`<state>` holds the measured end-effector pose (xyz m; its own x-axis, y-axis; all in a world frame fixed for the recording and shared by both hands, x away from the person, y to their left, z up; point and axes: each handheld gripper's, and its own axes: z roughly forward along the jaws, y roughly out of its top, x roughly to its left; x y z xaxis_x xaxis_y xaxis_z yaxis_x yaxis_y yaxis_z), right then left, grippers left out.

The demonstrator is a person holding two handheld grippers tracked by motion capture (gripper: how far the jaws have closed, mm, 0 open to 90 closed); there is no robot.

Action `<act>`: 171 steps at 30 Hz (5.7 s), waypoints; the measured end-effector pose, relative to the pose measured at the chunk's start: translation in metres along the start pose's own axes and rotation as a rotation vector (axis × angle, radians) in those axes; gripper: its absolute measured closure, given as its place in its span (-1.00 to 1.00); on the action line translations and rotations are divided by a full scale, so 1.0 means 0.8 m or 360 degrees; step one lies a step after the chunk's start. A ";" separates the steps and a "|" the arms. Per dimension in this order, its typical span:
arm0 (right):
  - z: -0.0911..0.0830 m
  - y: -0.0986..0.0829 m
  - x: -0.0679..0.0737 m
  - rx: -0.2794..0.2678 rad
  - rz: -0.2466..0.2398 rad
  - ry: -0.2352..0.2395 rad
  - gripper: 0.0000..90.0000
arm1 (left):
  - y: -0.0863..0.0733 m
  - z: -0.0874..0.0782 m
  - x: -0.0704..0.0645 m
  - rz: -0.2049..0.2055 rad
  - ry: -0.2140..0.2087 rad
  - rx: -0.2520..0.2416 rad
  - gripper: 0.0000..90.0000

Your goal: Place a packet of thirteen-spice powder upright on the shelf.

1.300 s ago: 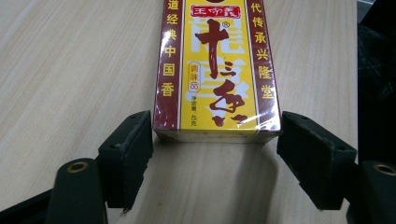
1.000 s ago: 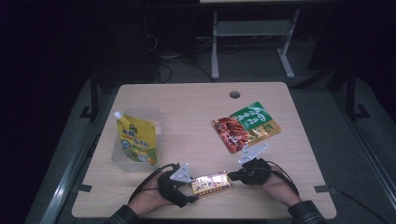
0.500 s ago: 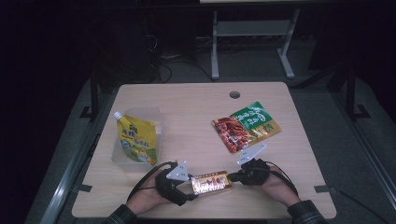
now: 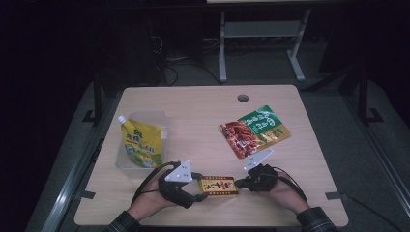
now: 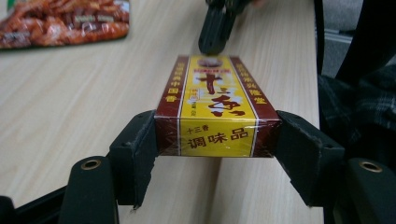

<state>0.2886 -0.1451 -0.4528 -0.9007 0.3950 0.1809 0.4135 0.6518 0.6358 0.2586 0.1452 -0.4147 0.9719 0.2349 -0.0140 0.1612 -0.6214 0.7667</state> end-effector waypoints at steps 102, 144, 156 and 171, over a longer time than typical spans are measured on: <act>0.019 0.015 0.043 0.0002 0.0003 0.0036 1.00 | -0.055 -0.022 0.006 -0.0331 0.0060 0.0000 -0.45; 0.001 0.047 0.021 -0.0228 0.0070 -0.0123 -0.05 | -0.061 -0.005 0.011 -0.0372 0.0060 0.0081 -0.54; 0.013 0.067 0.019 -0.0231 0.0013 -0.0147 0.40 | -0.061 -0.008 0.009 -0.0325 0.0092 0.0085 -0.54; 0.010 0.098 0.012 -0.0239 -0.0070 -0.0126 0.48 | -0.062 -0.017 0.006 -0.0354 0.0084 0.0074 -0.56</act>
<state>0.3138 -0.0850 -0.4073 -0.9018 0.4217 0.0947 0.3440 0.5677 0.7479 0.2525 0.1871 -0.4444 0.9015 0.4080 -0.1445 0.3792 -0.5833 0.7183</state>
